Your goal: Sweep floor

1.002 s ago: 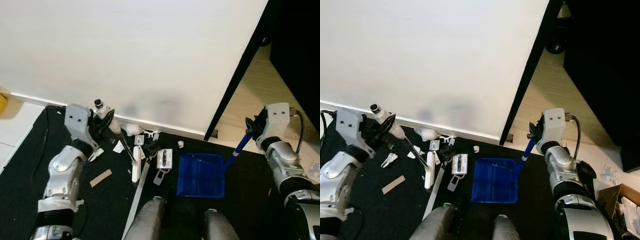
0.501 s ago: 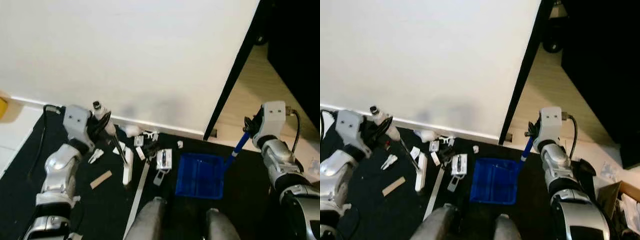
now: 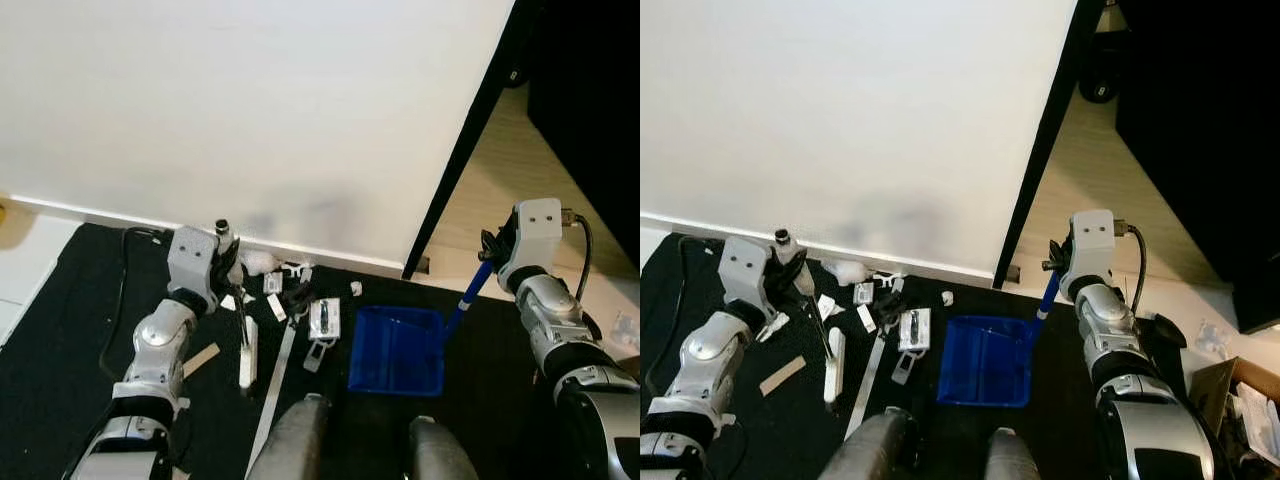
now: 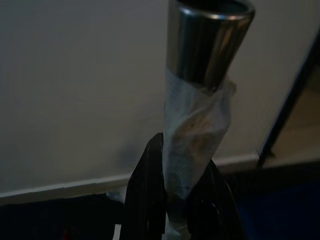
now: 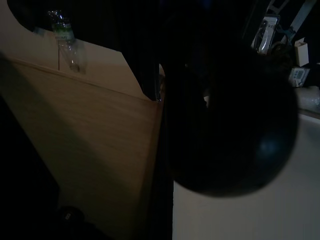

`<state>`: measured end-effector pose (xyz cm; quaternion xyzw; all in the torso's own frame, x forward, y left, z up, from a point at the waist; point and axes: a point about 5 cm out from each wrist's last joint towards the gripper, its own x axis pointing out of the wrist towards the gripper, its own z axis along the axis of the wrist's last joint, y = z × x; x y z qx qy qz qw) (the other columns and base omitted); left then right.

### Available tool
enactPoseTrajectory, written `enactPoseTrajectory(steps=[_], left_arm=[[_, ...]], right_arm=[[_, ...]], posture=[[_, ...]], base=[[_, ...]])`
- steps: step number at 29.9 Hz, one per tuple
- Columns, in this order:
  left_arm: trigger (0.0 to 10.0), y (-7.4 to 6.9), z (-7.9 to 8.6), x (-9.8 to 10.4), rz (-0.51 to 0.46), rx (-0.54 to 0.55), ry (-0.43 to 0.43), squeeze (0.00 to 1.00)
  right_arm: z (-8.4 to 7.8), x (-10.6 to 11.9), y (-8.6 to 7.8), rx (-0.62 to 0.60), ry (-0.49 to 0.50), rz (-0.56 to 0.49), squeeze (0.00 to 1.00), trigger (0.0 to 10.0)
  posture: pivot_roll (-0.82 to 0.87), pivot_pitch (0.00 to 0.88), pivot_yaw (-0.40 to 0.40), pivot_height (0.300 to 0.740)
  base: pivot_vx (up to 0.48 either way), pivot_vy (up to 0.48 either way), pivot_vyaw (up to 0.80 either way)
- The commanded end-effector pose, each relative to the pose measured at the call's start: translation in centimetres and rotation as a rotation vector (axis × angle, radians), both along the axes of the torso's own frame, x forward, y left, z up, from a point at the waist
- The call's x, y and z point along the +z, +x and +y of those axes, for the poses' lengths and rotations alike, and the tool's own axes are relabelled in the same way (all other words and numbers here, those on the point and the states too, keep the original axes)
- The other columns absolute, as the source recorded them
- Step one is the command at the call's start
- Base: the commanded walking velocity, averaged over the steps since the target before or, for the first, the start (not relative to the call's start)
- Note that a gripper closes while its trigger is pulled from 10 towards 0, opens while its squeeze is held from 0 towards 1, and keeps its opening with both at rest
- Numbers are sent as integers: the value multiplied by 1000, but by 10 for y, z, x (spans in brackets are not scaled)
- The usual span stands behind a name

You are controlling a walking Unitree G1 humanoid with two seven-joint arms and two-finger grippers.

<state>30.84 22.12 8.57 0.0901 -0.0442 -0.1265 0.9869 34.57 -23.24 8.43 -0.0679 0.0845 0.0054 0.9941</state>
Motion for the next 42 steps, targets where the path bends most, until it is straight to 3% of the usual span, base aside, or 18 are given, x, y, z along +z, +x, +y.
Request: enactPoseTrajectory(steps=[1, 5, 11, 13, 18, 19, 22, 27, 32, 36, 40, 42], left_arm=[[10000, 0, -4, 2, -43, 7, -37, 0], [10000, 3, -12, 5, -91, 2, -34, 0], [10000, 8, -25, 1, -81, -8, -66, 0], [10000, 10, -31, 1, -81, -15, -99, 0], [10000, 17, -54, 0, -38, -70, -298, 0], [10000, 17, -54, 0, -38, -70, -298, 0], [10000, 22, -75, 3, -3, -170, -430, 0], [10000, 24, -90, 7, 14, -267, -504, 0], [10000, 20, -101, 13, 5, -379, -526, 0], [10000, 19, -102, 20, -24, -433, -537, 0], [10000, 15, -89, 41, -85, -505, -508, 0], [10000, 9, -72, 52, -114, -547, -403, 0]], right_arm=[[-1, -12, -7, 3, -49, 54, 0, 10000], [-1, -7, -4, 17, -75, 42, 0, 10000], [1, -1, 1, 23, -69, 23, 0, 10000], [1, 1, 2, 24, -72, 18, 0, 10000], [0, 2, 2, 20, -78, 14, 0, 10000], [0, 2, 2, 20, -78, 14, 0, 10000], [2, 3, 3, 21, -48, 10, 0, 10000], [10, 3, 6, 23, 58, 4, 0, 10000], [16, 1, 6, 32, 68, 9, 0, 10000], [17, 0, 6, 35, 70, 11, 0, 10000], [18, -1, 5, 37, 71, 14, 0, 10000], [18, -3, 4, 36, 67, 18, 0, 10000]], posture=[[21, 205, 30, 740], [-1, 203, 28, 740], [-27, 216, 20, 740], [-30, 217, 19, 740], [-47, 218, 19, 740], [-47, 218, 19, 740], [-47, 214, 25, 740], [-39, 211, 31, 740], [-13, 204, 40, 740], [-6, 202, 43, 740], [10, 199, 52, 740], [28, 197, 61, 740]], base=[[0, 0, 0], [0, 0, 0], [0, 0, 0], [0, 0, 0], [0, 0, 0], [0, 0, 0], [0, 0, 0], [0, 0, 0], [0, 0, 0], [0, 0, 0], [0, 0, 0], [0, 0, 0]])
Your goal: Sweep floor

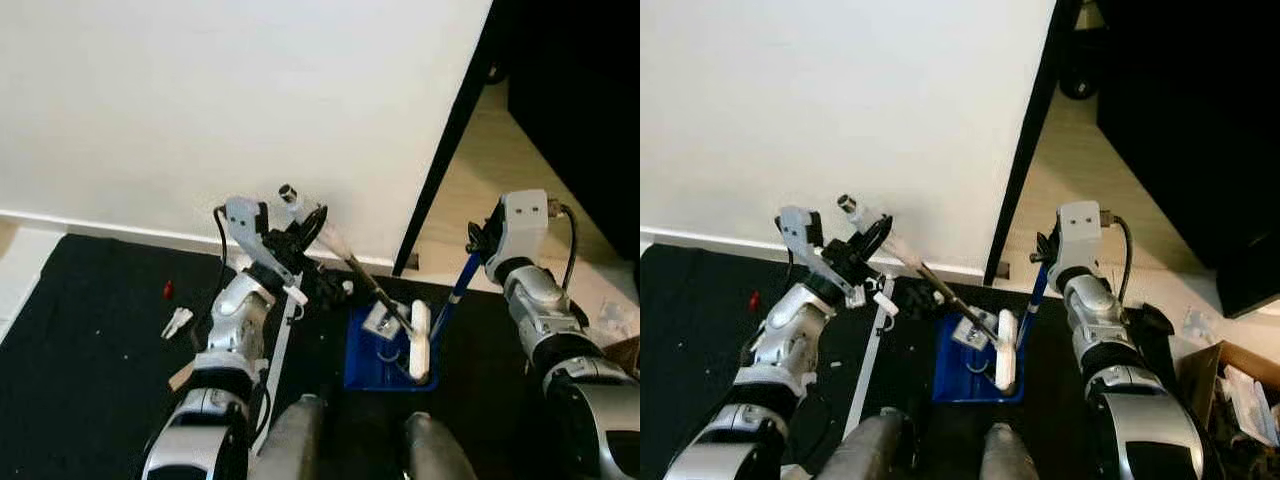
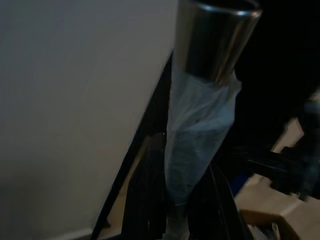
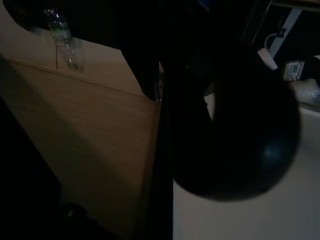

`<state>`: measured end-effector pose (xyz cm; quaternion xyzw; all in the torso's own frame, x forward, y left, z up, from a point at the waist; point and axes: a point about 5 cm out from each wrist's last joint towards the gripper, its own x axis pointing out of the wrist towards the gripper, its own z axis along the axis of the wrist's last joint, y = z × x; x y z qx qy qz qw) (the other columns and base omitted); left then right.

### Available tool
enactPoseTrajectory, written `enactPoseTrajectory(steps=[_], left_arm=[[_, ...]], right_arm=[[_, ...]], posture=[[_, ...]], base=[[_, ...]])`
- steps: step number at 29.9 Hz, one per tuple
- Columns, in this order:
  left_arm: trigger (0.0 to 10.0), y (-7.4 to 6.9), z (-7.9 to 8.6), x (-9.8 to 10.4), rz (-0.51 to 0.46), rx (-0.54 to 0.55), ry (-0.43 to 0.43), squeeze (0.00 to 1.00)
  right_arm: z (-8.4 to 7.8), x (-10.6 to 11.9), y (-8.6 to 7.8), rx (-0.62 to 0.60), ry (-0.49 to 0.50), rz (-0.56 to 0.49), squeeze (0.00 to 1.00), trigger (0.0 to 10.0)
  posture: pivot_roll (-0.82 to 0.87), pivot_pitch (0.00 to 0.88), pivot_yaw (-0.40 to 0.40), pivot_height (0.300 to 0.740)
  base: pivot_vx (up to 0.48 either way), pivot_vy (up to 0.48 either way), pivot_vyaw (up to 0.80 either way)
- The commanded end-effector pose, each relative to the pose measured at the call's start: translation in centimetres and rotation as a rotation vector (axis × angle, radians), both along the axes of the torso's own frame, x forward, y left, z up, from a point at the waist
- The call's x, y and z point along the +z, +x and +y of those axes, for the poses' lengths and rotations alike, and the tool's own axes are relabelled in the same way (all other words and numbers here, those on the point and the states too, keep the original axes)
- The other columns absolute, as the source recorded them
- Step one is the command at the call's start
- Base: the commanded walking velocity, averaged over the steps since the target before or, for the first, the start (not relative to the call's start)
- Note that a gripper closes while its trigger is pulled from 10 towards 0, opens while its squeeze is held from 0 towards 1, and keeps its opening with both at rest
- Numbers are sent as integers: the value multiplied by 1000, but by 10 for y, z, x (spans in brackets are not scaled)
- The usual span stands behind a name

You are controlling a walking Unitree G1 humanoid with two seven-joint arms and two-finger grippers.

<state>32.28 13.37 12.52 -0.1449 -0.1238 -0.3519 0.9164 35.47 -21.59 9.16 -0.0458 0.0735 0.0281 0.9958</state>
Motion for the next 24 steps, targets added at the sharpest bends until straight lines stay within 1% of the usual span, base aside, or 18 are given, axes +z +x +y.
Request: enactPoseTrajectory(steps=[1, 2, 5, 6, 8, 9, 10, 12, 15, 16, 17, 18, 19, 20, 21, 22, 23, 24], left_arm=[[10000, -6, 15, 13, -68, -23, 42, 0], [10000, -14, 37, 19, -100, -41, 157, 0], [10000, -22, 55, 25, -106, -41, 216, 0], [10000, -22, 55, 25, -106, -41, 216, 0], [10000, -27, 67, 33, -115, -28, 241, 0], [10000, -30, 71, 37, -117, -20, 244, 0], [10000, -30, 71, 37, -117, -20, 244, 0], [10000, -34, 80, 48, -128, 35, 248, 0], [10000, -34, 81, 46, -104, 69, 259, 0], [10000, -34, 83, 35, -27, 131, 307, 0], [10000, -34, 84, 27, 26, 175, 344, 0], [10000, -36, 86, 9, 139, 234, 389, 0], [10000, -36, 86, 9, 139, 234, 389, 0], [10000, -46, 89, -13, 278, 286, 412, 0], [10000, -50, 87, -19, 316, 287, 408, 0], [10000, -50, 87, -19, 316, 287, 408, 0], [10000, -53, 84, -22, 339, 317, 406, 0], [10000, -53, 83, -22, 354, 356, 412, 0]], right_arm=[[1, -10, -4, -6, 18, 38, 0, 10000], [1, -12, -6, -10, 16, 43, 0, 10000], [0, -13, -7, -13, 15, 47, 0, 10000], [0, -13, -7, -13, 15, 47, 0, 10000], [0, -15, -8, -16, 14, 50, 0, 10000], [0, -15, -8, -17, 14, 51, 0, 10000], [0, -15, -8, -17, 14, 51, 0, 10000], [-1, -16, -9, -26, 19, 50, 0, 10000], [-2, -15, -9, -37, 38, 44, 0, 10000], [-3, -13, -8, -43, 61, 28, 0, 10000], [-3, -11, -7, -47, 77, 17, 0, 10000], [-2, -6, -6, -44, 100, -11, 0, 10000], [-2, -6, -6, -44, 100, -11, 0, 10000], [-2, 4, -2, -35, 114, -66, 0, 10000], [-2, 8, -1, -36, 122, -89, 0, 10000], [-2, 8, -1, -36, 122, -89, 0, 10000], [-6, 18, 1, -54, 140, -130, 0, 10000], [-10, 24, 3, -73, 159, -157, 0, 10000]], posture=[[28, 197, 61, 740], [35, 196, 65, 740], [43, 195, 68, 740], [43, 195, 68, 740], [51, 191, 70, 740], [54, 190, 70, 740], [54, 190, 70, 740], [59, 186, 70, 740], [68, 184, 73, 740], [75, 180, 76, 740], [76, 180, 78, 740], [75, 180, 81, 740], [75, 180, 81, 740], [68, 180, 86, 740], [57, 180, 88, 740], [57, 180, 88, 740], [52, 178, 92, 740], [50, 178, 93, 740]], base=[[0, 0, 0], [0, 0, 0], [0, 0, 0], [0, 0, 0], [0, 0, 0], [0, 0, 0], [0, 0, 0], [0, 0, 0], [0, 0, 0], [0, 0, 0], [0, 0, 0], [0, 0, 0], [0, 0, 0], [0, 0, 0], [0, 0, 0], [0, 0, 0], [0, 0, 0], [0, 0, 0]])
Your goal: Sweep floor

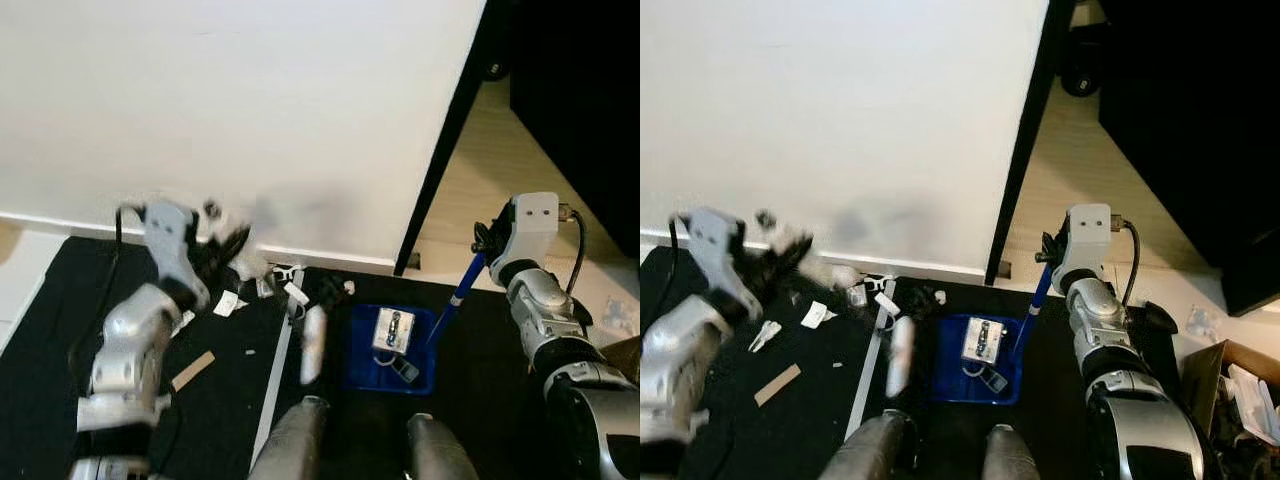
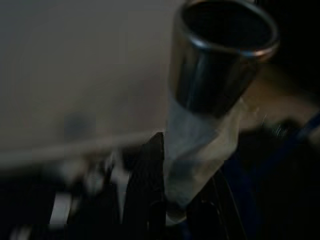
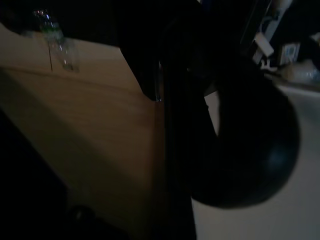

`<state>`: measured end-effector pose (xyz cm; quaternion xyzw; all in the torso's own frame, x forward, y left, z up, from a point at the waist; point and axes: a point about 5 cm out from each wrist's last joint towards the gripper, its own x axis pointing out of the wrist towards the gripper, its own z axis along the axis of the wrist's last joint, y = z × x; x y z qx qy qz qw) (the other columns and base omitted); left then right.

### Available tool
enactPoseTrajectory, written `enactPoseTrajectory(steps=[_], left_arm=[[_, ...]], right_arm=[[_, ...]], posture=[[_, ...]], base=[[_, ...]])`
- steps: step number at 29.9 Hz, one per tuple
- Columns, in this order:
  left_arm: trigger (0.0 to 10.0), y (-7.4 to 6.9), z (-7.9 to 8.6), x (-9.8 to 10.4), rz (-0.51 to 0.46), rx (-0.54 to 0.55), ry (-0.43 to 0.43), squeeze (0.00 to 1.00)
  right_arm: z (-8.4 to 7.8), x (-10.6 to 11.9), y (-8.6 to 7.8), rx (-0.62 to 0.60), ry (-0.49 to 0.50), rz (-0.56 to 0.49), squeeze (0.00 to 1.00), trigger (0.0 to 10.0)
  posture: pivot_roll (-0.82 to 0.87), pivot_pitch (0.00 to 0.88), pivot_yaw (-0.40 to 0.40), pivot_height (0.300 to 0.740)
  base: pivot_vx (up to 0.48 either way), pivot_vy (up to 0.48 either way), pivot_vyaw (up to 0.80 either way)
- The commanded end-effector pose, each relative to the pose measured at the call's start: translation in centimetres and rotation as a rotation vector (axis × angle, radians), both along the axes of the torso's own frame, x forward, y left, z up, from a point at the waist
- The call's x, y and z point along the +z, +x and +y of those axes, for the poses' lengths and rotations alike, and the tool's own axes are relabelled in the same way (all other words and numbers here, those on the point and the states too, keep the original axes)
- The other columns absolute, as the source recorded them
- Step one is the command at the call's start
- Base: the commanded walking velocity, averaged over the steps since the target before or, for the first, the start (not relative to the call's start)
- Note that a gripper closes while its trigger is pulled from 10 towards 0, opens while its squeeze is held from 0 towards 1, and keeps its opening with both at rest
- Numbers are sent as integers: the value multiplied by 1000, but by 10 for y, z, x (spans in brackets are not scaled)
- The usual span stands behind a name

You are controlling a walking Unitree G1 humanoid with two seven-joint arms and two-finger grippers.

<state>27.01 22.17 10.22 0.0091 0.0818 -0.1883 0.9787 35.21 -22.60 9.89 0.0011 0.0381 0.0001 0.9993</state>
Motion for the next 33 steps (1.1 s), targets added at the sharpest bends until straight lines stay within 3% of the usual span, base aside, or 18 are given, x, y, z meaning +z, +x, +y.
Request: enactPoseTrajectory(steps=[1, 6, 12, 18, 23, 26, 30, 33], left_arm=[[10000, 0, -5, 2, 13, 62, 3, 0], [10000, 6, -3, 19, -22, 89, -24, 0], [10000, 16, 2, 27, -2, 137, 73, 0], [10000, 26, 7, 37, -44, 230, 49, 0], [10000, 30, 5, 41, -66, 209, 46, 0], [10000, 32, 3, 40, -35, 217, 15, 0], [10000, 31, -8, 30, 28, 258, -187, 0], [10000, 28, -19, 19, 73, 266, -213, 0]], right_arm=[[-4, 24, 7, -37, 91, -113, 0, 10000], [-19, 46, 8, -104, 107, -198, 0, 10000], [-25, 54, 5, -120, 113, -222, 0, 10000], [-31, 57, -4, -126, 170, -214, 0, 10000], [-39, 60, -13, -107, 200, -223, 0, 10000], [-46, 61, -21, -111, 176, -222, 0, 10000], [-61, 59, -39, -139, 169, -231, 0, 10000], [-63, 58, -41, -165, 200, -239, 0, 10000]], posture=[[48, 176, 94, 740], [46, 163, 101, 740], [29, 147, 113, 740], [5, 138, 116, 740], [-15, 130, 116, 740], [-27, 123, 117, 740], [-47, 112, 124, 740], [-55, 102, 127, 740]], base=[[0, 0, 0], [0, 0, 0], [0, 0, 0], [0, 0, 0], [0, 0, 0], [0, 0, 0], [0, 0, 0], [0, 0, 0]])
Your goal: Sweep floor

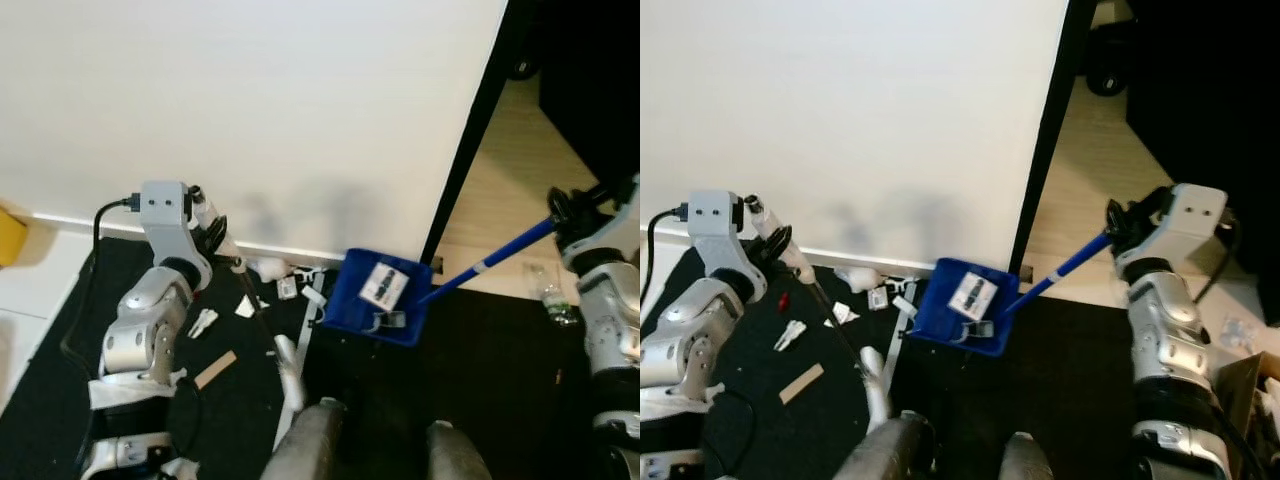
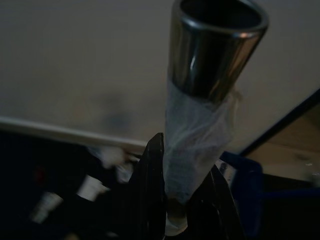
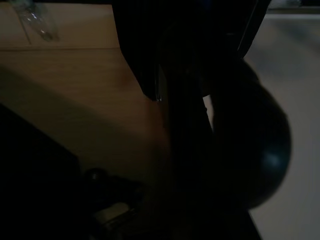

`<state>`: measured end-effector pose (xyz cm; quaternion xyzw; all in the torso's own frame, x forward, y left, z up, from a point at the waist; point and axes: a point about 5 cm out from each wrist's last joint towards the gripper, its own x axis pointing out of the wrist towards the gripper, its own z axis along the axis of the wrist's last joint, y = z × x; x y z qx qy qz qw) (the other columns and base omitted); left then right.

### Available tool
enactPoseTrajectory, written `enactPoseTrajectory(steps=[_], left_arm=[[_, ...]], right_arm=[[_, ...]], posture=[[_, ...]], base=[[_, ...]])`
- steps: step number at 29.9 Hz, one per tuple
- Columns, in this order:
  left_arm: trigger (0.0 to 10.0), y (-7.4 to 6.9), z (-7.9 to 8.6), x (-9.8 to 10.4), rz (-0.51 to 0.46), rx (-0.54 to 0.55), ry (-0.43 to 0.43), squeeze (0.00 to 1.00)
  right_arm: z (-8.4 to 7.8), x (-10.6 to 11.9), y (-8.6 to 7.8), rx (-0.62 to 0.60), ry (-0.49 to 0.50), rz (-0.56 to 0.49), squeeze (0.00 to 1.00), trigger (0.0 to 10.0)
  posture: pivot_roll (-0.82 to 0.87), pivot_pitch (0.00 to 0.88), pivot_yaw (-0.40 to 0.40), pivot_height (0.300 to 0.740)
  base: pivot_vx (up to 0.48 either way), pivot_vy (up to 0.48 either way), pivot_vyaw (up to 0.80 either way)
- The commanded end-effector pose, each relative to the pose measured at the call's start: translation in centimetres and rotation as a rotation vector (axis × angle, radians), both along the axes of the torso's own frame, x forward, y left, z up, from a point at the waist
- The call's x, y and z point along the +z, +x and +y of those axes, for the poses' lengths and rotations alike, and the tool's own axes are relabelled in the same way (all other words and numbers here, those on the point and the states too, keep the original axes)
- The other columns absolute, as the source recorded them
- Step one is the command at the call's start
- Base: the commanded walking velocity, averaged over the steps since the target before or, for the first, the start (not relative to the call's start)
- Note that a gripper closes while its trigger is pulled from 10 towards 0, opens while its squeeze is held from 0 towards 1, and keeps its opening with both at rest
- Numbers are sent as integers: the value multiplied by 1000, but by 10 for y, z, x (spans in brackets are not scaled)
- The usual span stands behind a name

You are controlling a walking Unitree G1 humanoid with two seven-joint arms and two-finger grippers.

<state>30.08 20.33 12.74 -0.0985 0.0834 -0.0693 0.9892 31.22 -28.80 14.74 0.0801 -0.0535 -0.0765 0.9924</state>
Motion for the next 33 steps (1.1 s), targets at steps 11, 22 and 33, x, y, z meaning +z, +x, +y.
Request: enactPoseTrajectory(steps=[11, 22, 33], left_arm=[[10000, 3, -42, -7, -30, -96, 114, 0], [10000, 14, -39, -3, -78, -44, 203, 0], [10000, 17, -39, 0, -113, -23, 211, 0]], right_arm=[[2, 8, 0, -49, 77, -58, 0, 10000], [14, 8, 9, -28, 19, -48, 0, 10000], [23, 10, 18, 0, 11, -45, 0, 10000]], posture=[[-82, 72, 132, 740], [-81, 62, 133, 740], [-70, 57, 115, 740]], base=[[0, 0, 0], [0, 0, 0], [0, -204, 0]])
